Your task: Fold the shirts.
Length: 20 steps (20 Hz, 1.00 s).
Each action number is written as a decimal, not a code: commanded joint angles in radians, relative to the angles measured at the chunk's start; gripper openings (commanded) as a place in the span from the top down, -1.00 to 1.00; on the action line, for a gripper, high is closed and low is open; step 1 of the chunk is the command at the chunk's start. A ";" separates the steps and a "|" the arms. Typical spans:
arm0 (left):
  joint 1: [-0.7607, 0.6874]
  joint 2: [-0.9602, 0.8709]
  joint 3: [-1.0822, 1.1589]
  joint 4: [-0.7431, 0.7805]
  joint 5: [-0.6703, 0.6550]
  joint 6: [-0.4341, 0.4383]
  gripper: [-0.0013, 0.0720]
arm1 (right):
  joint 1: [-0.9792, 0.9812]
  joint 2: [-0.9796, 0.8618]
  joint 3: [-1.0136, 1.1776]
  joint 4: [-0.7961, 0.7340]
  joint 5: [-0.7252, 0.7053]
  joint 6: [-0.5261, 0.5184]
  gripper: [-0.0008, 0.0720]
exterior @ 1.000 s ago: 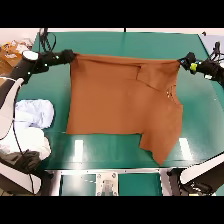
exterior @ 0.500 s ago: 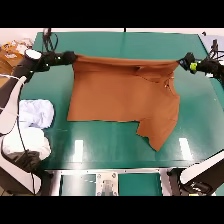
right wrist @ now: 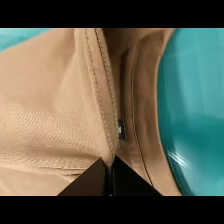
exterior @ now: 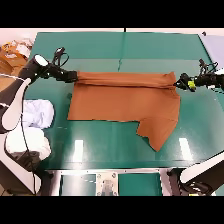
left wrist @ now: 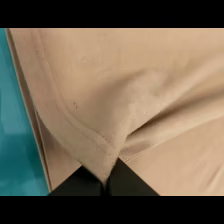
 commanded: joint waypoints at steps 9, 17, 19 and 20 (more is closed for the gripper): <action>0.057 -0.032 0.066 -0.014 -0.394 -0.174 -0.74 | -0.099 0.008 0.074 -0.072 0.220 0.186 0.74; 0.120 0.148 -0.031 0.045 -0.618 -0.246 0.91 | -0.183 0.375 -0.326 -0.343 0.259 0.273 0.94; 0.088 0.298 -0.202 0.099 -0.531 -0.246 0.91 | -0.184 0.536 -0.520 -0.424 0.233 0.325 0.94; 0.071 0.378 -0.305 0.121 -0.462 -0.246 0.91 | -0.185 0.624 -0.628 -0.425 0.204 0.351 0.94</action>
